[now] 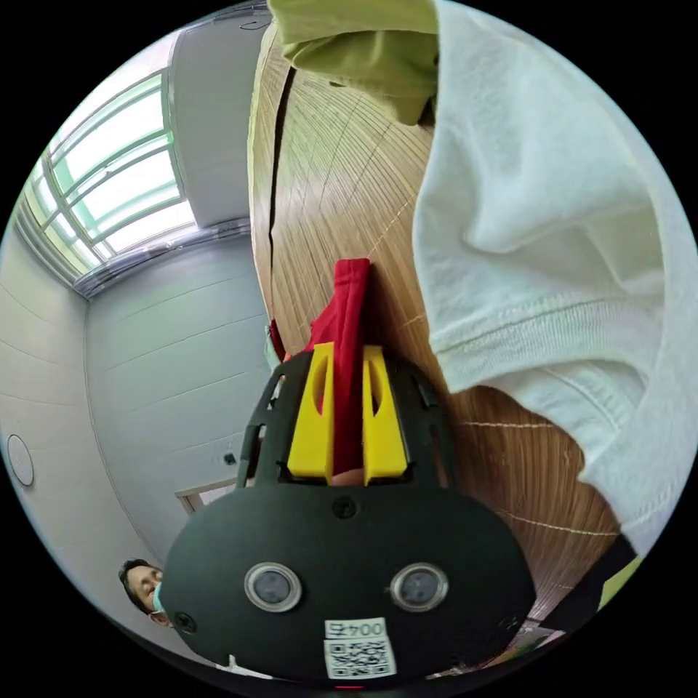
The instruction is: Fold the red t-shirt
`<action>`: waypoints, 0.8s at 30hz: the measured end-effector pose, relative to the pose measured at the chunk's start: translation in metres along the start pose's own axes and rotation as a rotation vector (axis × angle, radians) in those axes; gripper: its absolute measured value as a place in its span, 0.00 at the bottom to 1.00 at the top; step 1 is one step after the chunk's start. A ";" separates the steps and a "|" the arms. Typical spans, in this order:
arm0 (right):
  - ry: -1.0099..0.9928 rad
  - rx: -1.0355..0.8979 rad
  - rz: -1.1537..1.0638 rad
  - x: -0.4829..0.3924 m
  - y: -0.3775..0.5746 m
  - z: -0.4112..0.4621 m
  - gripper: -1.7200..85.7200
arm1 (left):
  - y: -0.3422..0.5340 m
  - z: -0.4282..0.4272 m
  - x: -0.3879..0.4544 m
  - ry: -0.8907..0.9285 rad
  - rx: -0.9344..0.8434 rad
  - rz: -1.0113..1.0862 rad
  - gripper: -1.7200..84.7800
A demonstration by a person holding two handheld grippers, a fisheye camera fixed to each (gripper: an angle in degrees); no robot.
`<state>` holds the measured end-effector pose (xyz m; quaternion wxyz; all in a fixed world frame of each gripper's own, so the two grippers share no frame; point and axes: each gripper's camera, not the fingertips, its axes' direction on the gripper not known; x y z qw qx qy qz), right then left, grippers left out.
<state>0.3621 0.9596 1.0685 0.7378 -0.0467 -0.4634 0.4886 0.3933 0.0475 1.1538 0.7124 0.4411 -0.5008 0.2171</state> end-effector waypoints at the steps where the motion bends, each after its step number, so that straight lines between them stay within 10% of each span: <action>1: 0.043 0.009 0.001 -0.003 -0.002 0.005 0.06 | 0.004 -0.003 -0.012 0.009 -0.001 -0.023 0.03; 24: 0.374 -0.104 -0.360 -0.278 0.135 0.384 0.06 | 0.371 -0.153 -0.447 0.333 0.274 -1.215 0.04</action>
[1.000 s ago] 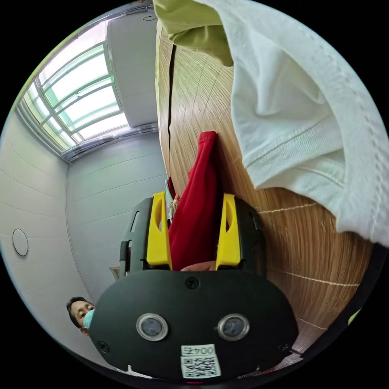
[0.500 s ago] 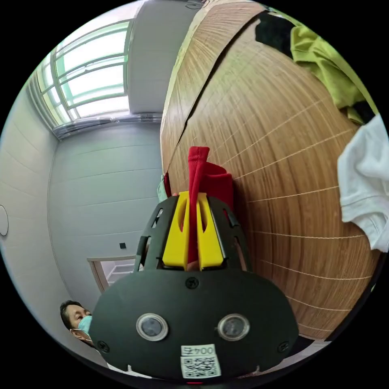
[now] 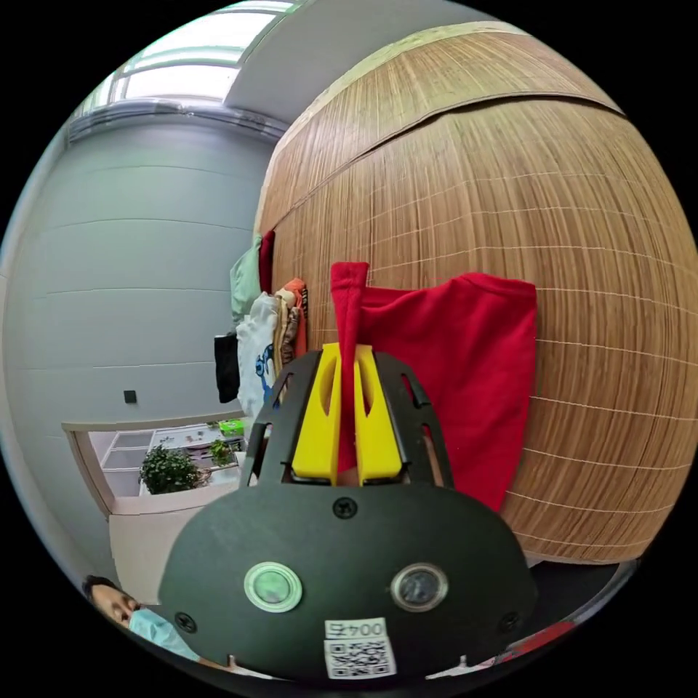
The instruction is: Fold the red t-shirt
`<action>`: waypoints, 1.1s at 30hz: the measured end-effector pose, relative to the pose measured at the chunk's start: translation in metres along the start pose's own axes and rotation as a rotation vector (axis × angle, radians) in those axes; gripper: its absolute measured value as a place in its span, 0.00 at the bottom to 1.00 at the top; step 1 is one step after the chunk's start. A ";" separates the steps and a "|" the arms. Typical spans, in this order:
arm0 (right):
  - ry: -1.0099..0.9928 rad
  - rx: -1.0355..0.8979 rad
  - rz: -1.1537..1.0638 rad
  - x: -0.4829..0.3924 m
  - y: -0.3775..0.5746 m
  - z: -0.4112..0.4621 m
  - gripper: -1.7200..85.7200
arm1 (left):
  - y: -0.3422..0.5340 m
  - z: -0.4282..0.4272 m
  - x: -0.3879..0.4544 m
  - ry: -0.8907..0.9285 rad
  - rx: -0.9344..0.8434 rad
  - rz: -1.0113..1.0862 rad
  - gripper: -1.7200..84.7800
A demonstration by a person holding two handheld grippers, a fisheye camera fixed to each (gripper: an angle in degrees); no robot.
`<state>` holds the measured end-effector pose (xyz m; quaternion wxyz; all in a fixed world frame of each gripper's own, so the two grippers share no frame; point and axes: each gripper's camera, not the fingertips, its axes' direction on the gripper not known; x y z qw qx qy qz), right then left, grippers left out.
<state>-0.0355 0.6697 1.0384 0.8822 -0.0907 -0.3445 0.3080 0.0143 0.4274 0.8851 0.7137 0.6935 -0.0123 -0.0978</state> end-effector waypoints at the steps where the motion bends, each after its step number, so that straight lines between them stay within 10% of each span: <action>1: 0.043 -0.015 0.002 -0.010 -0.001 0.028 0.06 | -0.006 -0.009 -0.026 0.014 -0.005 -0.050 0.04; 13: 0.316 -0.079 -0.150 -0.063 0.014 0.198 0.10 | -0.037 -0.077 -0.198 0.381 0.024 -0.609 0.07; 25: 0.351 0.300 -0.620 -0.113 0.121 0.116 0.01 | -0.073 -0.145 -0.210 0.376 0.017 -0.608 0.10; 33: 0.112 0.019 -0.570 -0.037 0.190 0.145 0.01 | -0.082 -0.185 -0.224 0.180 0.047 -0.575 0.10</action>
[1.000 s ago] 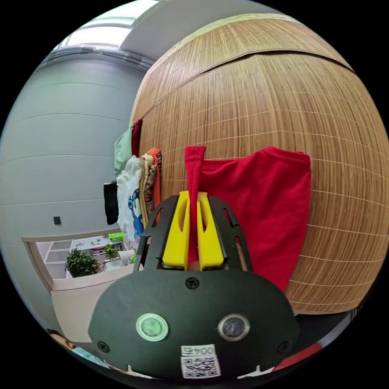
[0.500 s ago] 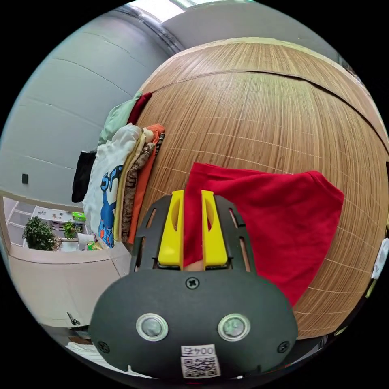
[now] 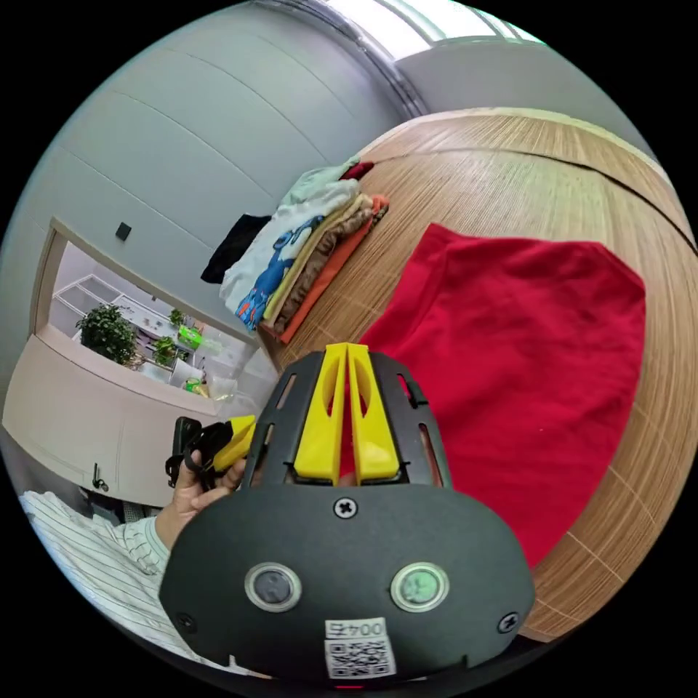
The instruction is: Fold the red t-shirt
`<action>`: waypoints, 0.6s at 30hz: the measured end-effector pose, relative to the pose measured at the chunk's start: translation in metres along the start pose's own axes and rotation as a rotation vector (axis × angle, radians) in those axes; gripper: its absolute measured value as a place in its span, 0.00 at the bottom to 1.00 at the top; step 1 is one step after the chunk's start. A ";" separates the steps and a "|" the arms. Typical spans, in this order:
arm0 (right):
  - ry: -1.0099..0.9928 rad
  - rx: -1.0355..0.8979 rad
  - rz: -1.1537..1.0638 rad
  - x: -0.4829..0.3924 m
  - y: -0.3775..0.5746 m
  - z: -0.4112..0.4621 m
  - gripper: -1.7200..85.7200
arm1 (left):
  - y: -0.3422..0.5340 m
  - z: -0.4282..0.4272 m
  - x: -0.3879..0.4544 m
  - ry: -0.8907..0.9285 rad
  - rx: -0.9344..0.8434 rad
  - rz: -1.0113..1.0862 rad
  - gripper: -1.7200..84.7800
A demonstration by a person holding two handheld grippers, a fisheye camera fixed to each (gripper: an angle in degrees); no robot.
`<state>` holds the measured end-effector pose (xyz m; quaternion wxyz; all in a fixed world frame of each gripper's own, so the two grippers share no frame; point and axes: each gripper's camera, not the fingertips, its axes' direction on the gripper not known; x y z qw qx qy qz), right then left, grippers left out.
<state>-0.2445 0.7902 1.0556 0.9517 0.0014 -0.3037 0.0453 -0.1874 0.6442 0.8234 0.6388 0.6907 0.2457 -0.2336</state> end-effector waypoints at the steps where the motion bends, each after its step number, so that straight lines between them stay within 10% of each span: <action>1: -0.034 -0.078 0.004 0.001 0.005 0.020 0.01 | -0.001 0.002 0.004 -0.027 -0.010 0.018 0.10; 18: -0.143 0.134 0.516 0.189 0.204 -0.189 0.14 | 0.016 0.038 0.047 -0.019 -0.158 0.062 0.12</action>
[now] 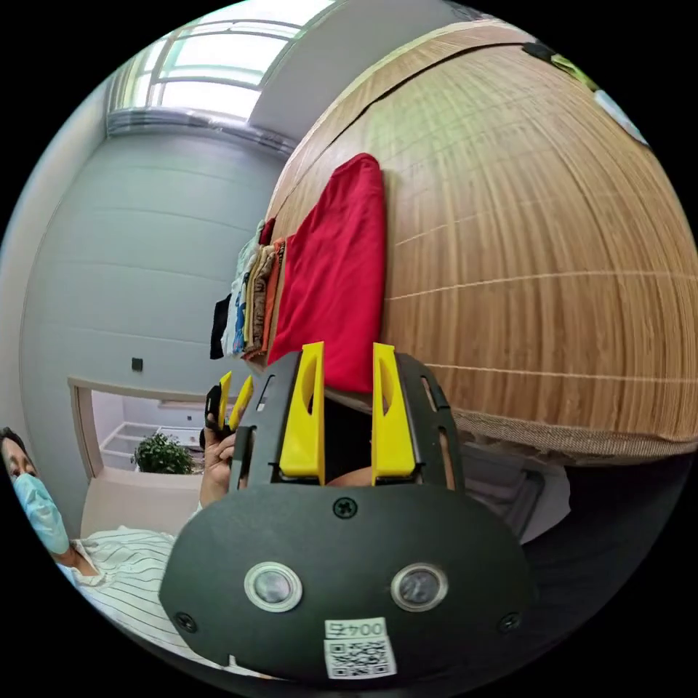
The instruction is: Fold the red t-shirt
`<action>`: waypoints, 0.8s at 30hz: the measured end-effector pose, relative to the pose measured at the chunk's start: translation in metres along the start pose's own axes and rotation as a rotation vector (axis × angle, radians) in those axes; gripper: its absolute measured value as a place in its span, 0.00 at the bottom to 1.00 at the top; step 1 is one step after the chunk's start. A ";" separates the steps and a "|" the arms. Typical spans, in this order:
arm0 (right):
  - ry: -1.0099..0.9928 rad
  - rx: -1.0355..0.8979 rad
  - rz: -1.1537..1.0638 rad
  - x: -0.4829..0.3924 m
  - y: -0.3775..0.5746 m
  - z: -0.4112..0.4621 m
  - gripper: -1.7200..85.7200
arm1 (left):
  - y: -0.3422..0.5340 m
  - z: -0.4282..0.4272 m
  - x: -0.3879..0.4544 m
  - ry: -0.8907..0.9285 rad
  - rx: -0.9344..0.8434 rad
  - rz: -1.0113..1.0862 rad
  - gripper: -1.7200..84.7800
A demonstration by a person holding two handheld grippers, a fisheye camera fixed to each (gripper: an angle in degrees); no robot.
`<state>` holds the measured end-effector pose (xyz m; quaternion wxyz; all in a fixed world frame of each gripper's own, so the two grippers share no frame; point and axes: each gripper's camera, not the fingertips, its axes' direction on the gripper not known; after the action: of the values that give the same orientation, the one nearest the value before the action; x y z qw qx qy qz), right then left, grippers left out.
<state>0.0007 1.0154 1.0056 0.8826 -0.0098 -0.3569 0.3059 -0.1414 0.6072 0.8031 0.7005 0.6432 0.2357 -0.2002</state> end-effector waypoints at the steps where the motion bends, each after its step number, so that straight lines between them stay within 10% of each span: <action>1: -0.020 0.015 0.050 0.021 0.004 -0.014 0.15 | 0.005 0.010 0.006 0.001 -0.026 0.010 0.12; 24: -0.222 -0.159 0.192 0.045 -0.050 -0.041 0.07 | 0.082 0.133 0.008 0.048 -0.227 -0.113 0.16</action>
<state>0.0784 1.0074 1.0149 0.8008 -0.0798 -0.4727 0.3589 -0.0776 0.4823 0.8725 0.7504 0.5503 0.3095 -0.1959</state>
